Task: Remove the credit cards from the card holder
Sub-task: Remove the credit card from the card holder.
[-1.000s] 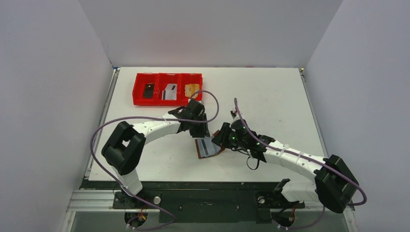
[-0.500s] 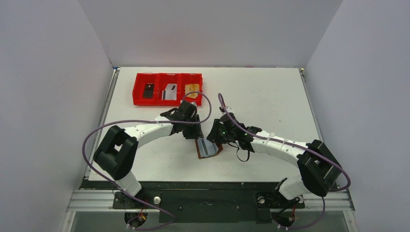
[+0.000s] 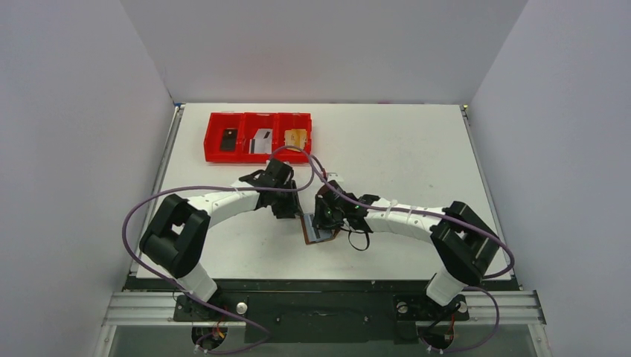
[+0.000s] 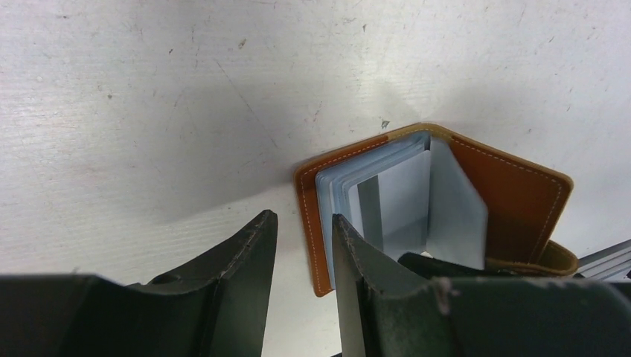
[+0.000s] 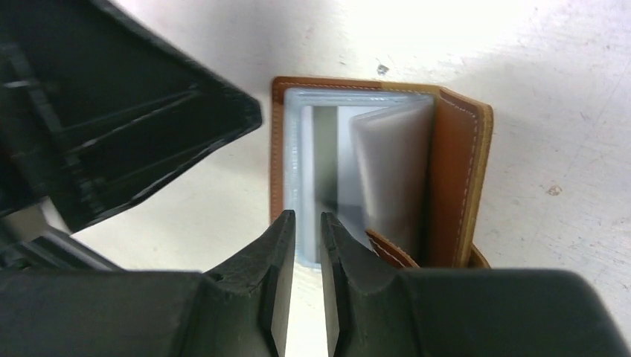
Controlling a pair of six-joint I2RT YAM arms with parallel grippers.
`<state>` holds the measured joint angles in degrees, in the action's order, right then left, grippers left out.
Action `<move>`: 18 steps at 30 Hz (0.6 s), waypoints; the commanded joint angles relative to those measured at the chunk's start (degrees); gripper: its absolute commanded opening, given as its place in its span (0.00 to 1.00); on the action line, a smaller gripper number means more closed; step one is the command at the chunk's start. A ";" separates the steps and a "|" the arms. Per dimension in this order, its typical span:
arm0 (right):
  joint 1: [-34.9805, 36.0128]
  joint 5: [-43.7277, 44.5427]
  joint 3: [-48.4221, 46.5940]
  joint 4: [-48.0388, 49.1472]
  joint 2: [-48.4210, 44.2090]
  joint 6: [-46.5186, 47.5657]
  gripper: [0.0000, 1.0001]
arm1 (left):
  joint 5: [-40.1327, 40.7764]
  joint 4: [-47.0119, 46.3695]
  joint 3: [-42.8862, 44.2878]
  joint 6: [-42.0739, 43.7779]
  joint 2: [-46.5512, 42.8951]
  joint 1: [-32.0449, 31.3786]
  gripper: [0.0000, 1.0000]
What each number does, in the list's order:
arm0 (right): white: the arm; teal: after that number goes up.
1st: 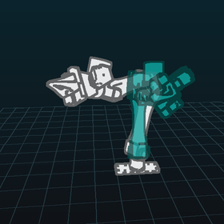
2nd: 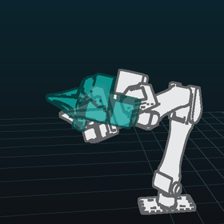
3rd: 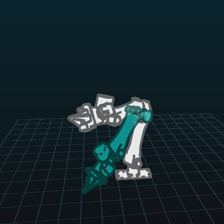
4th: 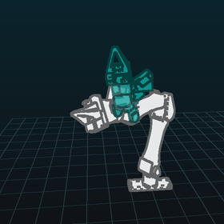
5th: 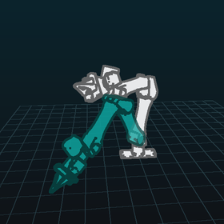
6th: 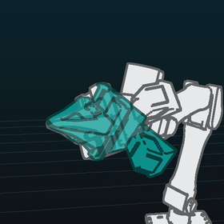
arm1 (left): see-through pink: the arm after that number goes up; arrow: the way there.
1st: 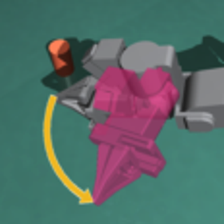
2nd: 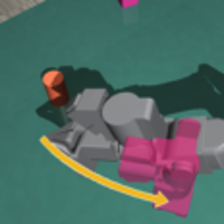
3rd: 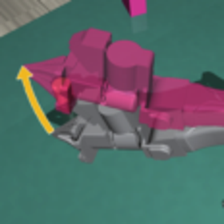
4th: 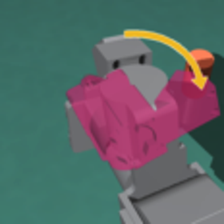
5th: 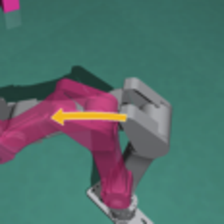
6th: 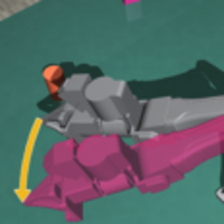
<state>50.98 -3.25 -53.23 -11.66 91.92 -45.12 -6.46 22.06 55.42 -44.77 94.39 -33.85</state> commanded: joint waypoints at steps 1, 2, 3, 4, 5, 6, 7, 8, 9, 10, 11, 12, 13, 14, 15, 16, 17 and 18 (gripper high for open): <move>-0.38 2.92 -2.98 -2.07 1.39 1.36 0.16 | -1.29 -1.69 -0.15 -0.32 -2.97 0.09 0.31; -0.69 3.83 -2.82 -2.28 1.17 1.11 0.15 | -1.37 -1.68 -0.14 -0.25 -3.02 0.10 0.31; -0.96 4.78 -2.35 -2.55 0.99 0.88 0.15 | -1.56 -1.72 -0.09 -0.19 -3.00 0.10 0.31; -1.43 5.15 -2.07 -2.69 0.35 0.34 0.15 | -1.64 -1.70 0.01 -0.09 -3.05 0.10 0.31; -1.73 5.99 -1.26 -2.85 -0.08 -0.11 0.15 | -1.74 -1.68 0.07 0.14 -3.02 0.10 0.31; -2.33 6.70 -0.82 -2.89 -0.96 -0.30 0.15 | -1.82 -1.72 0.16 0.30 -2.95 0.10 0.31; -2.83 6.91 0.01 -2.81 -1.35 -0.66 0.15 | -2.11 -1.69 0.19 0.39 -2.92 0.10 0.31; -3.09 7.28 0.39 -2.78 -2.15 -0.80 0.15 | -2.27 -1.72 0.38 0.57 -2.88 0.03 0.31; -3.63 7.33 1.22 -2.67 -2.43 -1.03 0.15 | -2.78 -1.75 0.48 0.65 -2.76 -0.03 0.31; -3.88 7.12 1.97 -2.45 -2.93 -1.07 0.15 | -2.99 -1.76 0.61 0.89 -2.78 -0.11 0.31; -4.49 6.68 2.33 -1.93 -2.99 -1.03 0.15 | -3.46 -1.83 0.72 1.04 -2.74 -0.23 0.31; -4.84 5.60 3.22 -1.51 -3.00 -1.03 0.16 | -3.60 -1.79 0.91 1.36 -2.73 -0.47 0.31; -5.78 4.69 3.75 -0.33 -3.03 -0.95 0.16 | -3.92 -1.77 1.00 1.49 -2.74 -0.67 0.31; -6.28 1.78 5.05 1.98 -3.08 -0.94 0.16 | -4.09 -1.81 1.18 1.70 -2.73 -1.04 0.31; -7.40 0.45 5.80 3.31 -3.16 -1.13 0.17 | -4.38 -1.77 1.23 1.79 -2.57 -1.46 0.31; -8.01 -2.18 7.30 5.99 -3.28 -1.25 0.17 | -4.50 -1.72 1.39 1.86 -2.56 -1.65 0.31; -8.97 -3.38 7.90 7.11 -3.26 -1.49 0.18 | -4.81 -1.82 1.42 1.87 -2.37 -2.01 0.31; -9.41 -5.57 8.98 9.38 -3.27 -1.61 0.18 | -4.97 -1.88 1.48 1.88 -2.28 -2.19 0.31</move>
<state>43.90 -2.07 -47.44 -10.57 90.41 -45.84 -9.45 21.96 54.98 -44.14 93.76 -34.87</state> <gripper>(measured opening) 0.175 0.310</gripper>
